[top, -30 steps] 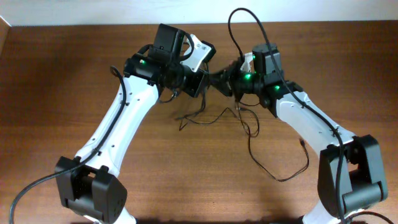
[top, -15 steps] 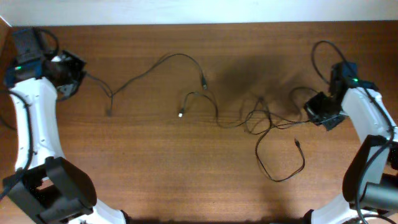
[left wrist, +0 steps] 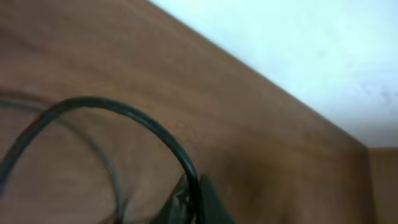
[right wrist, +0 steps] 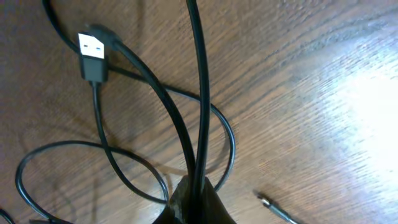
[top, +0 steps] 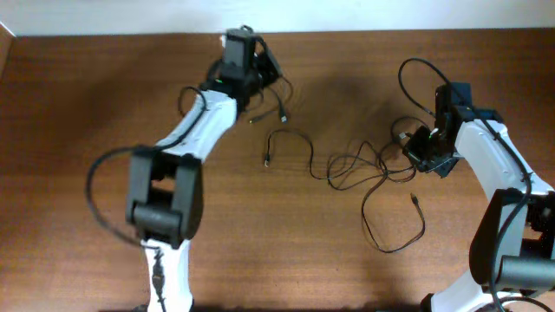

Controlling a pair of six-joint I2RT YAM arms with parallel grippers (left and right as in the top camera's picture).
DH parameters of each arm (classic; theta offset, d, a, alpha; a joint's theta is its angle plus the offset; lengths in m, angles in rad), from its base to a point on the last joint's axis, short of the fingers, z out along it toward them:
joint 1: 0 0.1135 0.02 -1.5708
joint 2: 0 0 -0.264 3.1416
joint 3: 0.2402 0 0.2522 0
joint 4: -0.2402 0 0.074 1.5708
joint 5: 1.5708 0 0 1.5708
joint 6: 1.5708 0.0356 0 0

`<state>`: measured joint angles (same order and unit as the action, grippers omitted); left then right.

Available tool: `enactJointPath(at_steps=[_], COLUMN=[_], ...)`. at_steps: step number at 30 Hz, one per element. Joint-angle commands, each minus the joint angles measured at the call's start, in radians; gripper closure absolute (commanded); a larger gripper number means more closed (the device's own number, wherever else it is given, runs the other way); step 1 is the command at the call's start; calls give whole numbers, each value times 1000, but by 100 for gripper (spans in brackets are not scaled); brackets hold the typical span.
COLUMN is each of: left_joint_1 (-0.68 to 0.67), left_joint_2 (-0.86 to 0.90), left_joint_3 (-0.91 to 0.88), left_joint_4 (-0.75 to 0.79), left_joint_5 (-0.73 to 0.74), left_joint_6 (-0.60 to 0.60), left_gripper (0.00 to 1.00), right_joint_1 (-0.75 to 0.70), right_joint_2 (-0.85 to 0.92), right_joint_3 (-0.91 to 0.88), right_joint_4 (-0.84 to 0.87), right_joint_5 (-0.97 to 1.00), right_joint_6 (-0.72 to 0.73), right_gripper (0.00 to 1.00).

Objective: Untangle cables

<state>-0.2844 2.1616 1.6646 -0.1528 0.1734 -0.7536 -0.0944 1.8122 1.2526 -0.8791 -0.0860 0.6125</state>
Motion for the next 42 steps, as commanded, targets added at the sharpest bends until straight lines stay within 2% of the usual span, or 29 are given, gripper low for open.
enactJointPath(at_steps=[1, 3, 6, 7, 8, 9, 10, 11, 12, 13, 14, 15, 17, 21, 24, 26, 28, 34, 36, 39, 41, 42], left_joint_1=[-33, -35, -35, -34, -35, -34, -34, -35, -35, -35, -28, -10, 51, 288, 444, 554, 707, 1017, 1073, 1079, 1079, 1079], left_joint_2=[153, 204, 252, 261, 262, 262, 262, 262, 266, 273, 275, 275, 273, 210, 138, 101, 89, 45, -41, -267, -439, -527], left_joint_3=[5, 5, 5, 5, 5, 5, 5, 5, 5, 5, 5, 5, 5, 5, 5, 5, 5, 5, 5, 6, 6, 6], left_joint_4=[85, 100, 100, 100, 95, 91, 67, 14, -31, -80, -141, -224, -351, -662, -772, -898, -990, -1008, -988, -934, -925, -916], left_joint_5=[-18, -23, -88, -93, -93, -93, -111, -190, -260, -327, -385, -454, -480, -481, -481, -483, -485, -485, -484, -483, -374, -267], left_joint_6=[5, 5, 6, 6, 6, 6, 6, 6, 6, 6, 6, 6, 5, 5, -1, -121, -158, -158, -158, -158, -157, -128], left_gripper=[91, 86, 66, 45, 32, 26, 29, 36, 47, 71, 87, 100, 100, 100, 100, 100, 100, 100, 100, 100, 71, 39], right_joint_1=[5, 5, 5, 5, 5, 5, 5, 6, 5, 6, 5, 6, 6, 6, 6, 6, 13, 24, 24, 24, 24, 20], right_joint_2=[21, 39, 63, 74, 89, 100, 108, 108, 108, 108, 108, 108, 108, 108, 108, 108, 108, 108, 108, 108, 107, 103], right_joint_3=[-6, -8, -9, -9, -9, -9, -9, -9, -9, -9, -9, -9, -9, -9, -9, -9, -9, -9, -9, -9, -7, 15], right_joint_4=[5, 14, 31, 33, 34, 34, 34, 34, 33, 29, 26, 23, 20, 3, -4, -8, -14, -22, -24, -51, -56, -69], right_joint_5=[20, 20, 20, 20, 19, 20, 19, 18, 16, 15, 12, 12, 12, 11, -15, -38, -37, -37, -37, -37, -36, -38], right_joint_6=[-7, -7, -7, -6, -6, -7, -6, -6, -6, -6, -6, -6, -6, -6, -6, -7, -7, -7, -7, -7, -43, -79], right_gripper=[95, 95, 95, 95, 95, 95, 95, 95, 95, 95, 95, 95, 95, 95, 95, 95, 95, 95, 95, 95, 96, 96])
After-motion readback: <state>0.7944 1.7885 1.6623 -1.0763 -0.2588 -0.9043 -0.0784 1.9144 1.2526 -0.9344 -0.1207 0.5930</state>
